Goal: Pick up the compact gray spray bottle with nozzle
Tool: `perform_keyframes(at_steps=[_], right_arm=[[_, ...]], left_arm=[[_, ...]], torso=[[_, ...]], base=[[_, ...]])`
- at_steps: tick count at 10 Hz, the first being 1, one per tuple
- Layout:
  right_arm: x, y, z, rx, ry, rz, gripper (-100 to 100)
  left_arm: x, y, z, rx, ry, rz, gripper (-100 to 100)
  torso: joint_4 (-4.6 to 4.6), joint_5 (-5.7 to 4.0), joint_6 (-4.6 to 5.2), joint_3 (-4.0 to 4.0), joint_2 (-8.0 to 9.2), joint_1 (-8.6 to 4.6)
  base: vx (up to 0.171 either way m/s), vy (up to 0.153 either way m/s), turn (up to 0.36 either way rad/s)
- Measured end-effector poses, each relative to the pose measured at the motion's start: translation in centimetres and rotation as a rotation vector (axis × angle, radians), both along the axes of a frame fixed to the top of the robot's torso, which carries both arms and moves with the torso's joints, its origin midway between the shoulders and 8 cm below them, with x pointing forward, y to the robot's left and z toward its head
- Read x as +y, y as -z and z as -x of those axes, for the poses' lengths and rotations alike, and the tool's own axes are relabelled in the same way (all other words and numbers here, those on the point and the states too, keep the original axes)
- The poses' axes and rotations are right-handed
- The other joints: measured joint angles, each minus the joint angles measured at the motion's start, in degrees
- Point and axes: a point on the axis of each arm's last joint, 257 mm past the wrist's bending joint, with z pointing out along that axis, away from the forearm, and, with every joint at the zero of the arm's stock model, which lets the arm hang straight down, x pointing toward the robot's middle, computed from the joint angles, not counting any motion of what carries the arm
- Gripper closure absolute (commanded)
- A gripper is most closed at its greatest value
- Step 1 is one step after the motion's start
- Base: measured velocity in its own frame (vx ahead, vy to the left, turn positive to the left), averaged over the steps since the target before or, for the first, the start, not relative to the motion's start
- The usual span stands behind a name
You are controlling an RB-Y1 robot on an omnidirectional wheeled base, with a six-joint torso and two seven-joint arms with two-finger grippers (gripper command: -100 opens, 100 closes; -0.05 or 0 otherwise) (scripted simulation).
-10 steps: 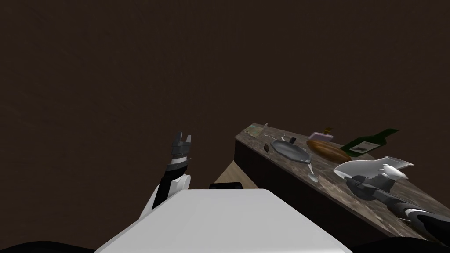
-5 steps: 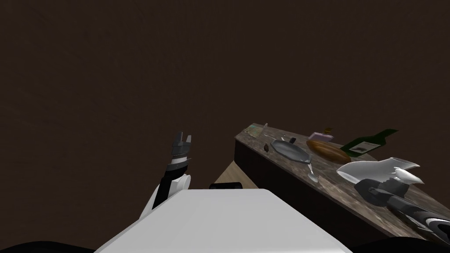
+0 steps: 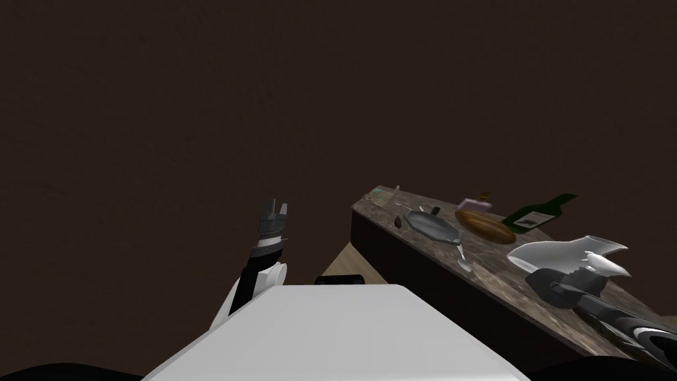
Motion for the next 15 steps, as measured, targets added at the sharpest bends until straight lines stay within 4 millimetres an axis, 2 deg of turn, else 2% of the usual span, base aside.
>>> perform_keyframes(at_steps=[3, 4, 6, 7, 9, 13, 15], right_arm=[[1.3, 1.2, -1.2, 0.02, -0.016, -0.019, 100], [2.1, 2.1, -1.6, 0.03, -0.028, -0.022, 100], [3.2, 3.0, -2.1, 0.051, -0.034, -0.031, 100], [4.0, 3.2, -3.3, 0.046, -0.055, -0.04, 100], [5.3, 4.3, -4.0, 0.069, -0.071, -0.045, 100], [7.3, 4.9, -6.2, 0.055, -0.12, -0.066, 100], [8.5, 4.9, -6.5, 0.063, -0.135, -0.066, 100]], left_arm=[[0.0, 0.0, 0.0, 0.0, 0.0, 0.0, 0], [0.0, 0.0, 0.0, 0.0, 0.0, 0.0, 0], [0.0, 0.0, 0.0, 0.0, 0.0, 0.0, 0], [0.0, 0.0, 0.0, 0.0, 0.0, 0.0, 0], [0.0, 0.0, 0.0, 0.0, 0.0, 0.0, 0], [0.0, 0.0, 0.0, 0.0, 0.0, 0.0, 0], [0.0, 0.0, 0.0, 0.0, 0.0, 0.0, 0]], torso=[[0.0, -0.46, -0.35, 0.02, 0.06, -0.3], [-0.07, -0.71, 0.05, 0.0, 0.08, -0.62], [-0.1, -1.0, -0.08, -0.03, 0.07, -0.84], [-0.11, -1.14, -0.31, -0.08, -0.02, -0.81], [-0.19, -1.4, 0.02, -0.11, -0.02, -1.29], [-0.23, -1.67, -0.33, -0.24, -0.22, -1.22], [-0.25, -1.67, 0.02, -0.23, -0.21, -1.47]], base=[[0.009, -0.055, -0.09], [0.046, -0.085, -0.193], [0.012, -0.028, -0.022], [0.029, -0.079, -0.227], [0.029, -0.064, -0.115], [0.003, 0.002, 0.006], [0.058, -0.079, -0.265]])
